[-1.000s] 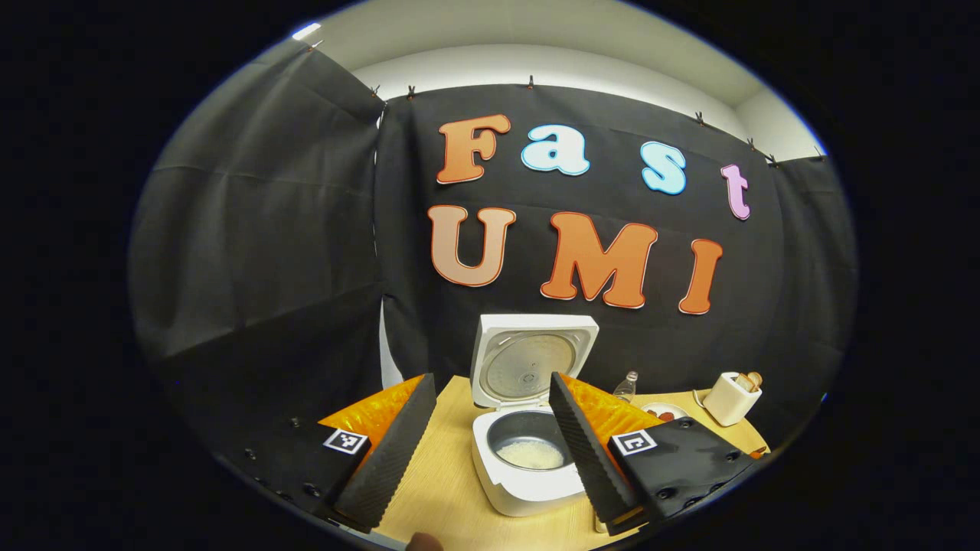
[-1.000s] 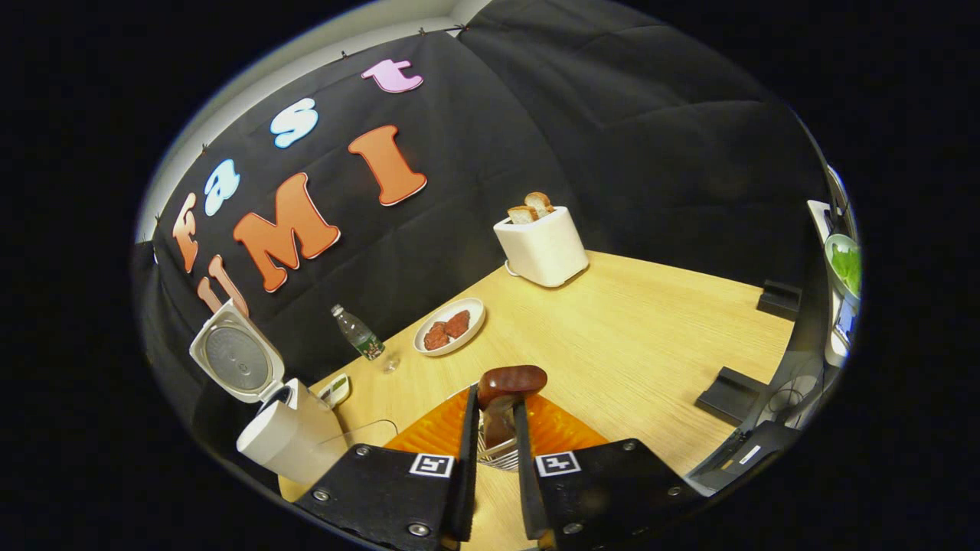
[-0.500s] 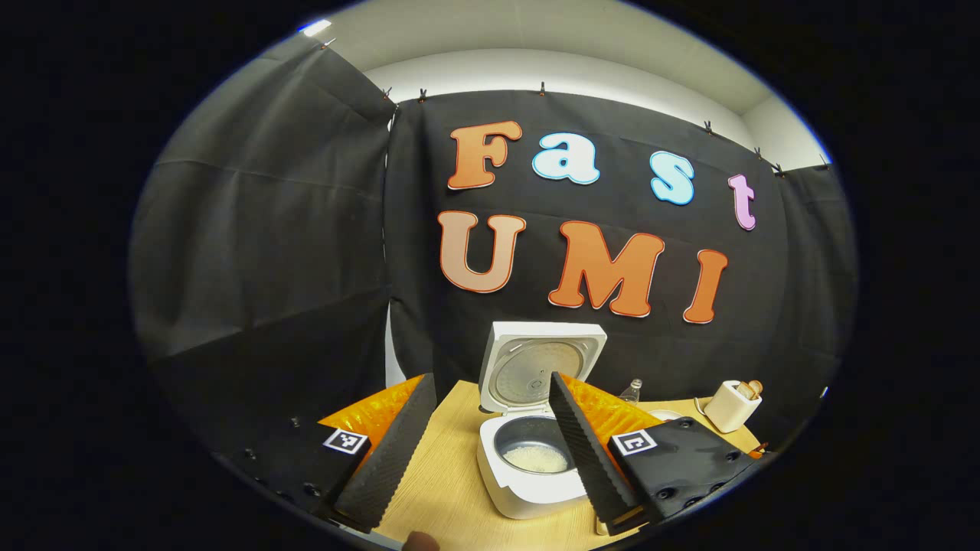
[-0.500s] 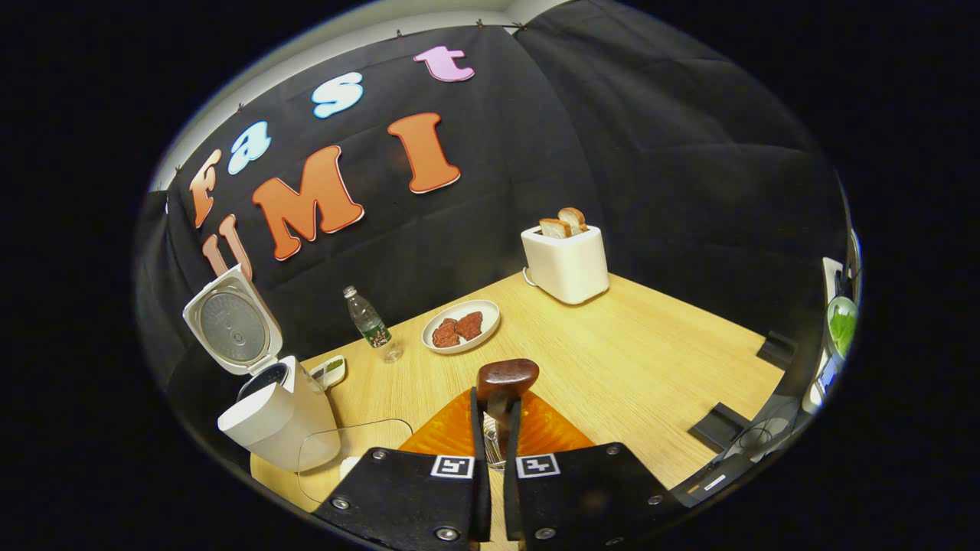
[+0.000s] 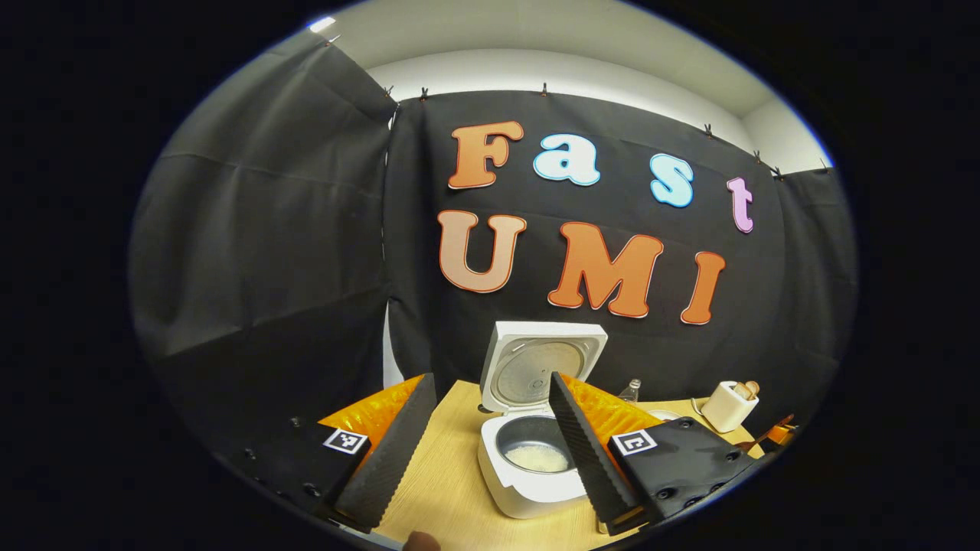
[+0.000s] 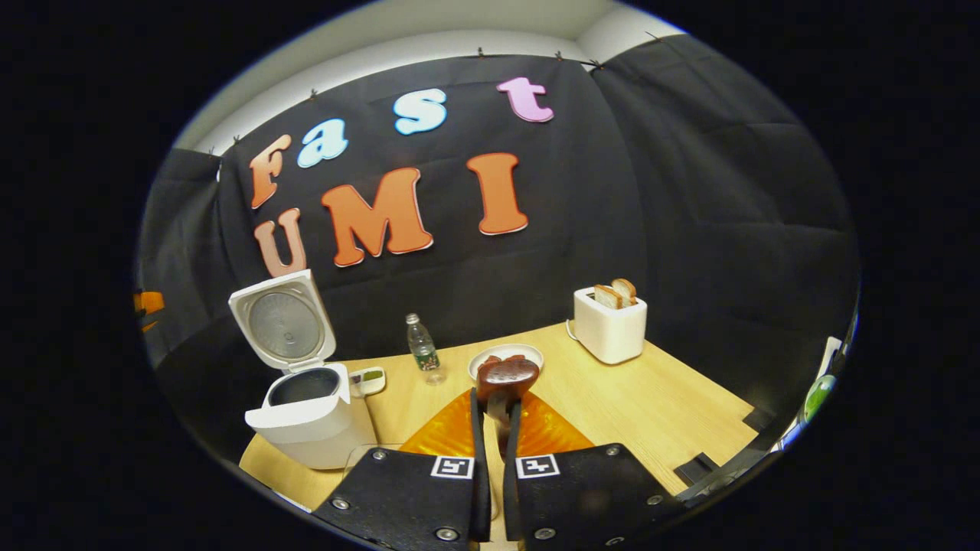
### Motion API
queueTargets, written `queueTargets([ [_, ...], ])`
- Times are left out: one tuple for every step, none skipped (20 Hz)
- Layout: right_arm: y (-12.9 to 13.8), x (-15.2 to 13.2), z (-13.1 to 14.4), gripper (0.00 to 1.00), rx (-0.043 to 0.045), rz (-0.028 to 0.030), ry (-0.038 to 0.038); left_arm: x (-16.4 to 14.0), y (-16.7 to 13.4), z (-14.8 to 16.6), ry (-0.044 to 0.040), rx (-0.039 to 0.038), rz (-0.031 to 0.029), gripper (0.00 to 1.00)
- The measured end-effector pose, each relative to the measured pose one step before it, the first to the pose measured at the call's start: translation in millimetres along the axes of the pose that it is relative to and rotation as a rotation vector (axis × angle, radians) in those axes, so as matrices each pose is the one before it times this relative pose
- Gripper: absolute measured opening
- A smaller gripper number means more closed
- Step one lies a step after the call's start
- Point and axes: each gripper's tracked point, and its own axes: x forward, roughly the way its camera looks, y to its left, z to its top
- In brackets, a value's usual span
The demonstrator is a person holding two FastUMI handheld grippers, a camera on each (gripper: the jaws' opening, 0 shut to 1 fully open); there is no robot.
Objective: Close the left gripper, press the button to open the rice cooker; take a wooden spoon from the chopstick holder with the right hand, scoop a spoonful of rice and pour it into the rice cooker, then put the wooden spoon back into the chopstick holder.
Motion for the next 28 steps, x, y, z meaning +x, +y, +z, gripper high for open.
queueTargets([
  [12.12, -1.15, 1.43, 0.06, -0.01993, 0.02334, -0.00184, -0.71, 3.56, -0.10, -0.00144, 0.00525, 0.00181, 1.00],
  [13.88, -3.10, -3.18, 0.06, -0.02426, 0.02279, 0.00168, -0.40, 2.44, 0.14, -0.00182, 0.00582, 0.00271, 1.00],
  [12.48, -0.77, -3.85, 0.06, -0.03394, 0.02226, 0.00078, -0.77, 1.81, 1.11, -0.00124, 0.00415, -0.00145, 1.00],
  [10.87, 0.48, -5.33, 0.06, -0.04105, 0.01426, 0.00514, -1.35, 0.48, 0.70, -0.00214, 0.00235, -0.00292, 1.00],
  [8.05, 1.54, -6.94, 0.06, -0.04295, 0.00777, 0.00923, -0.83, 1.08, 1.75, -0.00284, 0.00142, -0.00309, 1.00],
  [8.39, 1.41, -6.43, 0.06, -0.03631, 0.01016, 0.00881, -0.43, 1.64, 0.41, -0.00301, 0.00102, -0.00294, 1.00],
  [8.44, 1.71, -5.07, 0.06, -0.02837, 0.01153, 0.00270, -0.81, 1.53, 1.53, -0.00405, 0.00020, -0.00278, 1.00],
  [8.42, 3.05, -7.37, 0.06, -0.02046, 0.01157, 0.00792, -1.62, 1.46, 0.72, -0.00199, 0.00126, -0.00242, 1.00],
  [6.08, 3.34, -8.77, 0.06, -0.01471, 0.00779, 0.01030, -1.33, 3.03, 0.81, -0.00041, 0.00382, 0.00310, 1.00],
  [4.42, 4.87, -9.54, 0.06, -0.01543, 0.00137, 0.01217, -0.55, 5.14, 0.84, -0.00254, 0.00564, 0.00987, 0.99],
  [3.00, 6.64, -7.92, 0.06, -0.02105, -0.00101, 0.01450, -1.22, 4.24, 0.75, -0.00204, 0.00645, 0.01058, 1.00],
  [2.05, 6.50, -8.94, 0.06, -0.01965, -0.00399, 0.01620, -1.54, 1.69, -1.35, 0.00272, 0.00741, 0.00265, 1.00],
  [1.41, 5.95, -8.49, 0.06, -0.01361, -0.00386, 0.01699, -1.50, 1.76, -1.13, 0.00585, 0.00768, 0.00102, 1.00],
  [1.99, 4.89, -6.67, 0.06, -0.01026, -0.00064, 0.01364, -0.45, 0.78, -0.96, 0.00345, 0.00802, 0.00051, 1.00],
  [2.50, 4.43, -6.65, 0.06, -0.00536, -0.00078, 0.00997, -0.35, 0.50, -0.36, 0.00158, 0.00599, 0.00113, 1.00],
  [1.70, 3.84, -6.38, 0.06, -0.00164, -0.00387, 0.01246, -0.40, 2.91, -0.64, 0.00246, 0.00800, 0.00403, 1.00],
  [0.37, 2.86, -8.10, 0.06, -0.00184, -0.00662, 0.01421, 0.38, 1.19, -1.15, 0.00515, 0.00694, 0.00080, 1.00],
  [0.15, 1.21, -6.43, 0.06, 0.00668, -0.00688, 0.00818, 1.30, 1.46, -1.77, 0.00599, 0.00256, 0.00166, 1.00],
  [1.00, 0.33, -1.41, 0.06, 0.01656, -0.00220, -0.00647, 1.54, 0.26, -1.46, 0.00679, -0.00037, -0.00267, 1.00],
  [1.12, -0.15, 1.71, 0.06, 0.02019, -0.00335, -0.01158, -0.55, 0.97, -1.61, 0.00511, -0.00127, -0.00150, 1.00],
  [1.98, 1.71, -2.53, 0.06, 0.02740, -0.00087, -0.00117, -0.04, 1.62, -0.47, 0.00301, -0.00112, -0.00185, 1.00],
  [2.96, 0.93, -3.66, 0.06, 0.04080, 0.00580, 0.00834, 0.58, 0.82, -1.78, 0.00256, 0.00004, -0.00120, 1.00],
  [5.72, 0.69, -3.85, 0.06, 0.04357, 0.00967, 0.00864, 0.88, 1.02, -1.33, 0.00378, 0.00172, -0.00109, 1.00],
  [3.90, 0.05, -1.67, 0.06, 0.03369, 0.00932, 0.00331, 0.63, 0.18, -2.35, 0.00505, 0.00333, -0.00185, 1.00],
  [3.95, 1.17, -2.06, 0.06, 0.02765, 0.00601, 0.00485, -0.27, 0.05, -0.94, 0.00350, 0.00354, -0.00298, 1.00],
  [2.43, -0.22, -1.71, 0.06, 0.03363, 0.00674, 0.00727, 0.14, 0.74, -0.56, 0.00181, 0.00216, -0.00177, 1.00],
  [2.25, -0.57, -2.94, 0.06, 0.04212, 0.01088, 0.00782, 0.27, -0.41, -0.22, 0.00247, 0.00095, -0.00425, 1.00],
  [2.02, -0.48, -2.26, 0.06, 0.05806, 0.01726, 0.01018, -0.61, -0.90, -2.27, 0.00400, 0.00070, -0.00526, 1.00],
])
